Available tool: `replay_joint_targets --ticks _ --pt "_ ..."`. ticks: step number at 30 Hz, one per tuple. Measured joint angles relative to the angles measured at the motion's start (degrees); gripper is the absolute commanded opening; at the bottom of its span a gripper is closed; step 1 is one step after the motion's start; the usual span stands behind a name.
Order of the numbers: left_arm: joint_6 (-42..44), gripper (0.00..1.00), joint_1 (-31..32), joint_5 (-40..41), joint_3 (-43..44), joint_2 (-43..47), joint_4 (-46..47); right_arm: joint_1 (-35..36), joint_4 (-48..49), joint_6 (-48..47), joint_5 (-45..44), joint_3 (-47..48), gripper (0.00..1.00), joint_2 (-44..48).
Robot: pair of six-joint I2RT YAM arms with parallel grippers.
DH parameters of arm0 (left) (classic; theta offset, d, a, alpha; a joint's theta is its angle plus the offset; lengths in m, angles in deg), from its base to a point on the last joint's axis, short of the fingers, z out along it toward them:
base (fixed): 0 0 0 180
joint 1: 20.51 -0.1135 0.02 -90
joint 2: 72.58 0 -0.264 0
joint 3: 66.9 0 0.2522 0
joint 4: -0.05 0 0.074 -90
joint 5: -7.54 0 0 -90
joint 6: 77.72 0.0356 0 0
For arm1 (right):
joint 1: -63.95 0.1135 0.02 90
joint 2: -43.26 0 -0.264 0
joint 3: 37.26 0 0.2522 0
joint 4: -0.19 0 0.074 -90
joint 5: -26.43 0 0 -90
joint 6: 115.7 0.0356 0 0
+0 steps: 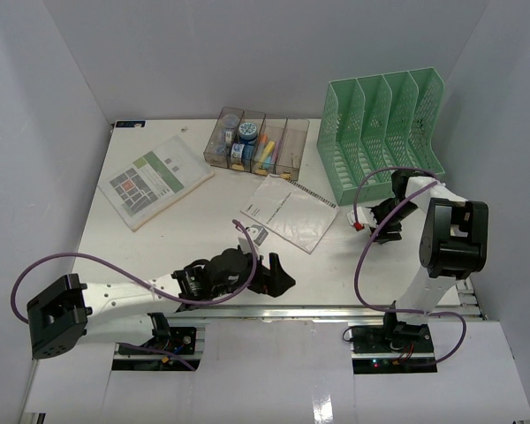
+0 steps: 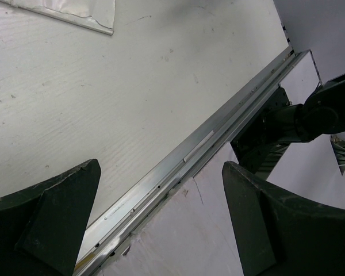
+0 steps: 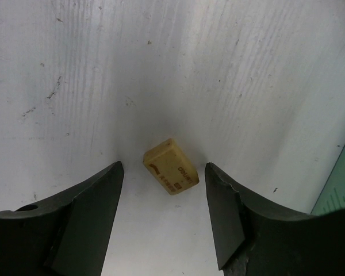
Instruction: Organize the desk
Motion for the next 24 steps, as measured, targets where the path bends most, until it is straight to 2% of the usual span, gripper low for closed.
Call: replay_joint_targets --ticks 6,10,18,24 --pt "-0.37 0.98 0.0 -0.14 -0.03 -0.69 0.22 0.07 0.07 0.13 -0.8 0.0 0.56 0.0" --pt "-1.04 0.98 0.0 -0.97 -0.46 -0.69 2.38 0.07 0.23 0.12 -1.33 -0.13 0.48 0.0" --pt "-5.46 0.98 0.0 -4.07 -3.76 -1.7 13.52 0.06 0.63 0.11 -1.13 -0.88 0.27 0.51" --pt "-9.94 0.98 0.0 -5.16 -4.59 -7.12 23.88 0.03 1.39 1.71 2.84 -2.71 0.17 3.24"
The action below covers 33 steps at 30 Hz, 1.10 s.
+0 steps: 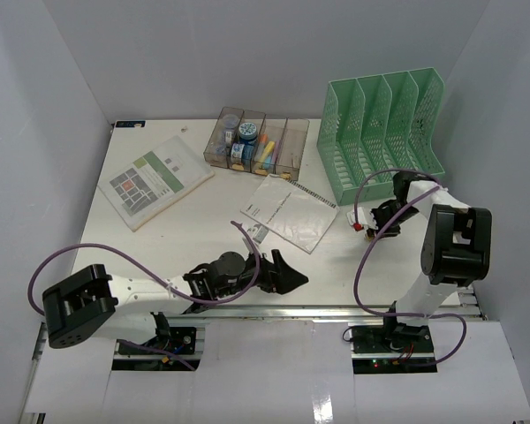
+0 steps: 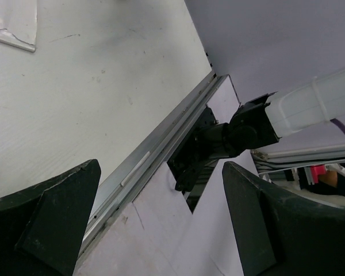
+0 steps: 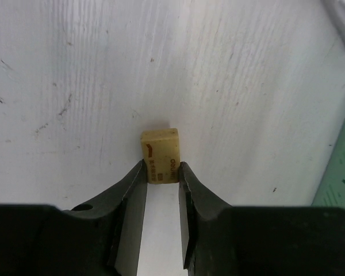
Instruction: Organize the desk
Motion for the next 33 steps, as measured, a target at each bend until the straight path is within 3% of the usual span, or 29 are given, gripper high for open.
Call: replay_joint_targets --ticks 5,13,19,33 --pt "-2.69 0.98 0.0 -0.07 0.71 -4.81 6.43 0.97 -1.81 6.44 7.49 -0.39 0.12 7.93" --pt "-5.62 0.98 0.0 1.59 7.01 -12.21 10.78 9.74 -1.82 21.39 19.75 -8.85 0.16 28.89" --pt "-6.95 0.95 -0.05 3.74 12.01 -15.36 11.23 15.72 3.45 34.33 22.26 -14.74 0.17 38.14" --pt "-7.27 0.65 -0.45 6.85 18.38 -18.88 4.12 22.39 10.89 47.22 20.98 -15.59 0.17 42.72"
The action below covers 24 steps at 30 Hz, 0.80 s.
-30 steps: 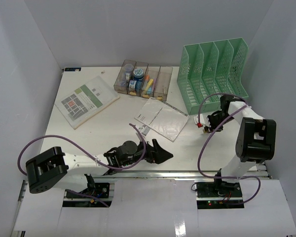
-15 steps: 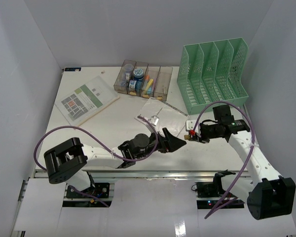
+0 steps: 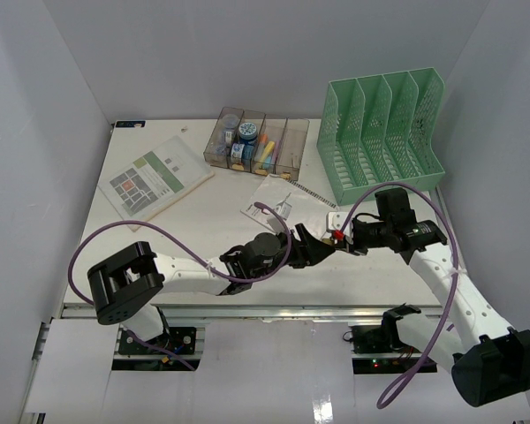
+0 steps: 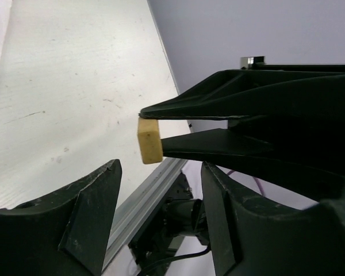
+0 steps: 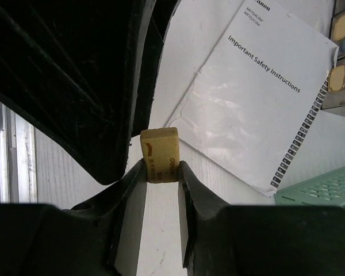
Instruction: Organize the desk
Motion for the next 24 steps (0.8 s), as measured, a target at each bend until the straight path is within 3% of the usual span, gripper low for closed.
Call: replay_joint_targets --ticks 16,24 --pt "2.52 0.61 -0.34 0.88 1.14 0.46 -5.24 1.24 1.23 2.22 -0.07 -0.02 0.16 1.51" --pt "4.27 0.64 -0.69 2.6 -0.05 7.99 -7.71 1.28 1.08 2.63 -0.63 -0.02 0.15 0.73"
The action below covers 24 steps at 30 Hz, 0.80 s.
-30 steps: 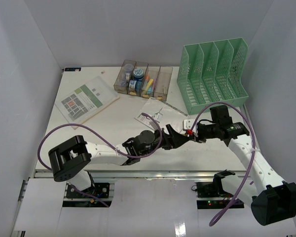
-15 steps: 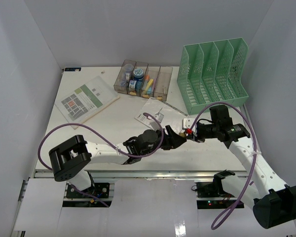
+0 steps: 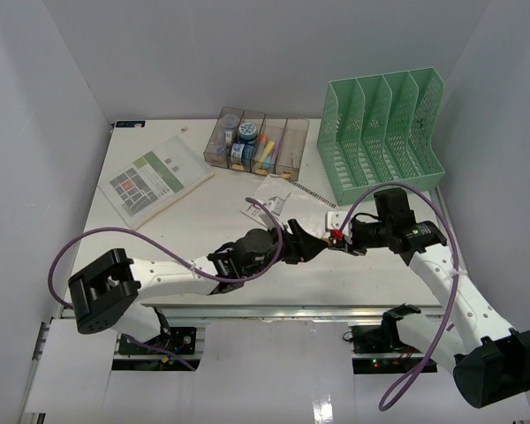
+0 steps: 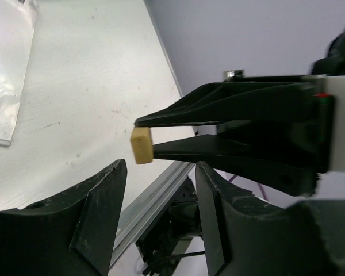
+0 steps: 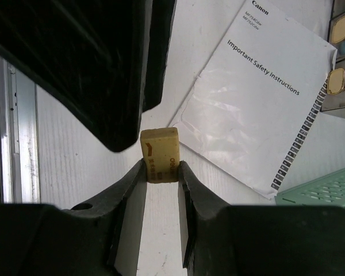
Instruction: Organize the desk
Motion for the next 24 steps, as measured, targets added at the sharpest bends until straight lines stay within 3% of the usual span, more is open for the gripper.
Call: replay_joint_targets --ticks 6,24 --pt "0.8 0.64 -0.15 2.49 -1.12 4.11 0.08 0.19 -0.17 0.25 1.12 0.0 0.15 -0.25" --pt "1.69 0.62 -0.28 1.82 3.15 -3.78 -1.58 0.31 -1.66 -0.32 3.63 0.0 0.17 1.12"
